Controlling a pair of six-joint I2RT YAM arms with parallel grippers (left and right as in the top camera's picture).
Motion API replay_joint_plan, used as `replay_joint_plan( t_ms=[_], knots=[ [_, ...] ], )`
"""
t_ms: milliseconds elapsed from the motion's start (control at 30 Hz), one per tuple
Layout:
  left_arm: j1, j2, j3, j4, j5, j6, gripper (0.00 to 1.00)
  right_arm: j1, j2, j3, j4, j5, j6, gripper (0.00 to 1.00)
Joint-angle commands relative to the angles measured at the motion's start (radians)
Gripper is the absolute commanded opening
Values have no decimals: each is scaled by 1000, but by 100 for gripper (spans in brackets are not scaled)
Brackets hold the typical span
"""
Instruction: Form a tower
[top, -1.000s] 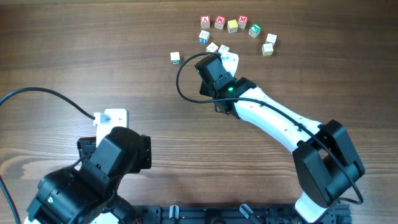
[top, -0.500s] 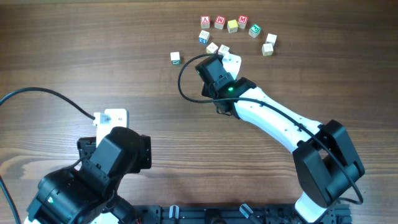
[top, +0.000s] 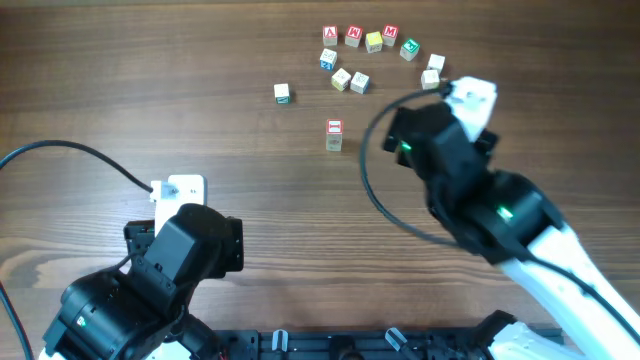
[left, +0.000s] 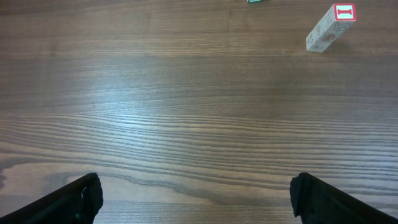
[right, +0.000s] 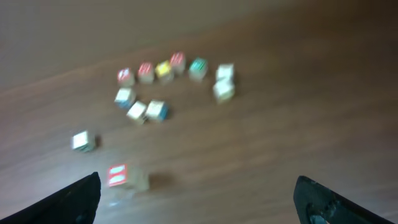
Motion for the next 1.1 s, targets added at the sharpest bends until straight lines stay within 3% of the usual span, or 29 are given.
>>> replay_joint_plan(
  t_ms=[0, 133, 233, 400, 533, 633, 700, 800, 1067],
  knots=[
    [2, -2, 2, 2, -3, 8, 100, -22, -76, 0, -95, 243, -275, 100],
    [2, -2, 2, 2, -3, 8, 100, -141, -188, -2, -311, 216, -84, 100],
    [2, -2, 2, 2, -3, 8, 100, -256, -299, -5, -286, 77, -115, 100],
    [2, -3, 2, 2, -3, 8, 100, -539, -524, -154, 39, -415, -514, 100],
    [2, -3, 2, 2, -3, 8, 100, -659, -851, -582, 492, -665, -544, 100],
    [2, -2, 2, 2, -3, 8, 100, -677, -1092, -896, 754, -698, -505, 100],
    [2, -2, 2, 2, -3, 8, 100, -697, -1190, -1047, 820, -696, -452, 100],
    [2, -3, 2, 2, -3, 8, 100, -721, -1197, -1165, 867, -694, -430, 100],
    [2, -2, 2, 2, -3, 8, 100, -723, -1195, -1251, 835, -695, -430, 100]
  ],
)
